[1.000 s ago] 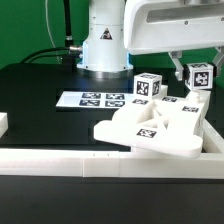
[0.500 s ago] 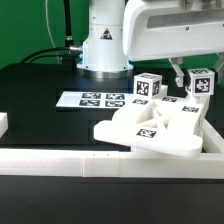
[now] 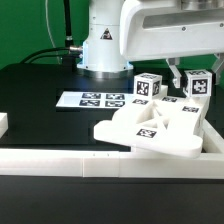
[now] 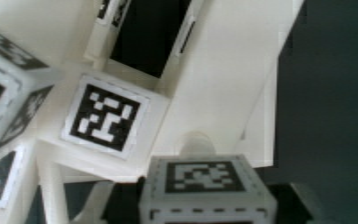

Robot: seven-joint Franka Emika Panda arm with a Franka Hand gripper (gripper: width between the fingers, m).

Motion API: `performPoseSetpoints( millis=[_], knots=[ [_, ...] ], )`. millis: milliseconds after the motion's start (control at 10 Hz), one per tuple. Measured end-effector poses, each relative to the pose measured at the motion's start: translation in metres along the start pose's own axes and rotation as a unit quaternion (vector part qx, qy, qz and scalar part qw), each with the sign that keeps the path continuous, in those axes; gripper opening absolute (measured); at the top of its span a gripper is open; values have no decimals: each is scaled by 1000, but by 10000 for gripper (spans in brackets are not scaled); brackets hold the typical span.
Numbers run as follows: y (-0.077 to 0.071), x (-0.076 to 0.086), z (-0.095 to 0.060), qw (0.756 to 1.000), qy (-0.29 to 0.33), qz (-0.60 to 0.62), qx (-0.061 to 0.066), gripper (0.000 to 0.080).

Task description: Assemble chair

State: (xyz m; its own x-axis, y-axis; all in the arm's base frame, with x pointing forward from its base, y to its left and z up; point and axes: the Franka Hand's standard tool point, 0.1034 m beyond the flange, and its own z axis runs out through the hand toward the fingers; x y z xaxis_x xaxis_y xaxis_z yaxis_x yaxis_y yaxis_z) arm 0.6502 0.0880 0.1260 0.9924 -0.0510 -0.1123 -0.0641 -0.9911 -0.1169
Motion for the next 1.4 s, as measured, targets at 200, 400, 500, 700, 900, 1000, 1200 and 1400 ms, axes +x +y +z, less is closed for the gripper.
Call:
performPoseSetpoints(
  millis=[200, 400, 500, 700, 900, 1000, 1200, 1400],
  knots=[
    [-4, -9, -2, 1000, -2, 19, 1, 282],
    [-6, -10, -4, 1000, -2, 22, 2, 282],
    [-5, -10, -3, 1000, -3, 22, 2, 282],
    [-1, -8, 2, 1000, -6, 24, 1, 282],
    [3, -8, 6, 1000, -8, 27, 0, 282],
    [2, -9, 8, 1000, -9, 27, 0, 282],
    [1, -9, 8, 1000, -9, 29, 0, 282],
    [1, -7, 8, 1000, -4, 31, 0, 282]
  ],
)
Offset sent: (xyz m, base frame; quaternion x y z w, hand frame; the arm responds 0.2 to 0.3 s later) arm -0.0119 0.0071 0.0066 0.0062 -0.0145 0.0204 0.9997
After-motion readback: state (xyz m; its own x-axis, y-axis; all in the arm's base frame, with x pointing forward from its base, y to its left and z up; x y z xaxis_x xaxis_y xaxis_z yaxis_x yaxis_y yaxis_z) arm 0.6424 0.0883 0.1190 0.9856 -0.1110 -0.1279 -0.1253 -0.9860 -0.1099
